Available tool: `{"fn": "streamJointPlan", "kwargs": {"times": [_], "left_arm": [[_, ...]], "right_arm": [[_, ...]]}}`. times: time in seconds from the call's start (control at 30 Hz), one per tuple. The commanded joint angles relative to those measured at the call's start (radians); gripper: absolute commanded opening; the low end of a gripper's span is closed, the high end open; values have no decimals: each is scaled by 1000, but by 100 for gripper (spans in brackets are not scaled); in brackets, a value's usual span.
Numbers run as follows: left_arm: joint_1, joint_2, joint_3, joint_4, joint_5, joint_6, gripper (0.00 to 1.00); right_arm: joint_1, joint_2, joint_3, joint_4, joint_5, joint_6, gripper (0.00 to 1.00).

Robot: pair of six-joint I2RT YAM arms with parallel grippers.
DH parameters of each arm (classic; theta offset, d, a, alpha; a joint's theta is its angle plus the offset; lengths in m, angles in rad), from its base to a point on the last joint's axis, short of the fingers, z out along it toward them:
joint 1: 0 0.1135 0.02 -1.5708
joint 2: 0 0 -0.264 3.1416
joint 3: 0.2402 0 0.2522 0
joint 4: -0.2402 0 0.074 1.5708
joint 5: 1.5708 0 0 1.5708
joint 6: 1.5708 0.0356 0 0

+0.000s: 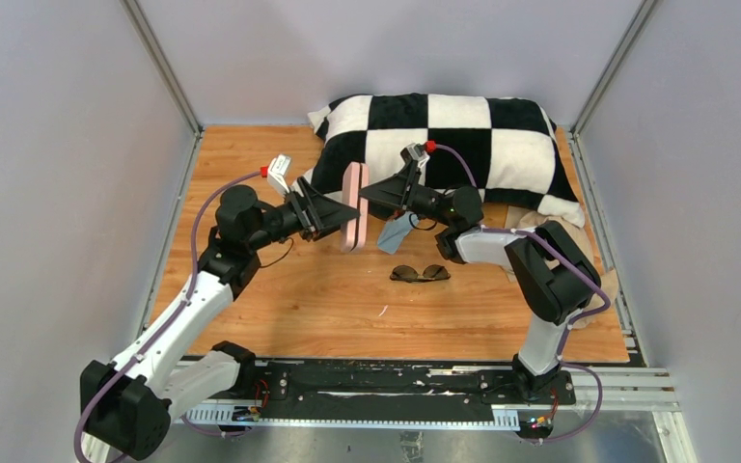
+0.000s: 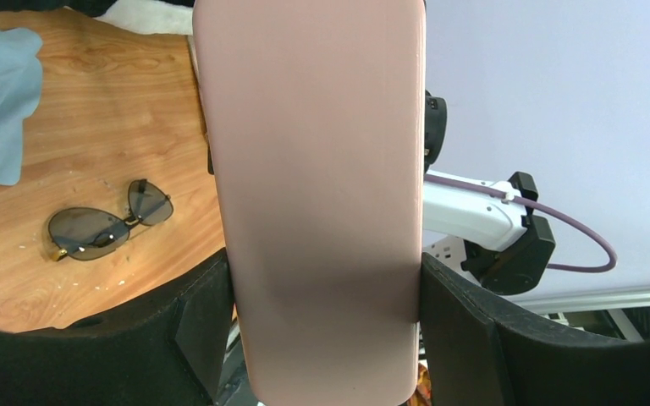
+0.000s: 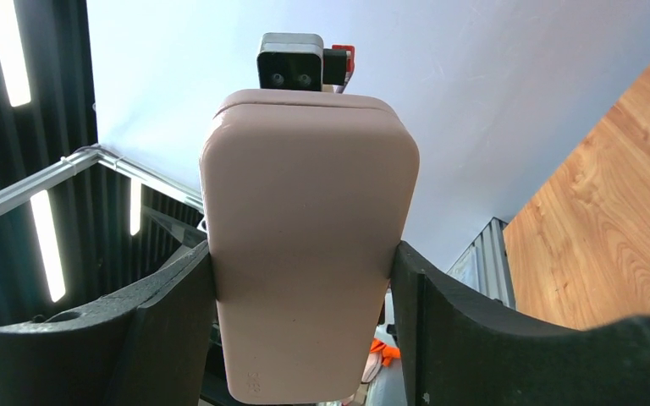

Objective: Organize the sunglasses
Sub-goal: Open the sunglasses at the center of the board.

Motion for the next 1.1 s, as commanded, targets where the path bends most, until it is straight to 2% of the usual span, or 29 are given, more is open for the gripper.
{"fn": "streamJointPlan", "kwargs": {"times": [0.0, 0.17, 0.57, 0.67, 0.9, 1.07], "left_arm": [[5, -52, -3, 135, 33, -19, 0], [30, -81, -33, 268, 73, -88, 0], [67, -40, -112, 839, 122, -426, 0], [71, -15, -117, 910, 126, -472, 0], [76, -26, -147, 929, 107, -482, 0], [85, -17, -148, 999, 118, -522, 0]], "right_arm": [[20, -4, 13, 82, -19, 28, 36], [20, 0, 14, 82, -31, 53, 36], [20, 11, 59, 82, -89, 61, 36], [20, 5, 50, 82, -100, 52, 36], [20, -4, 59, 82, -124, 43, 35], [20, -3, 81, 82, -160, 36, 36]]}}
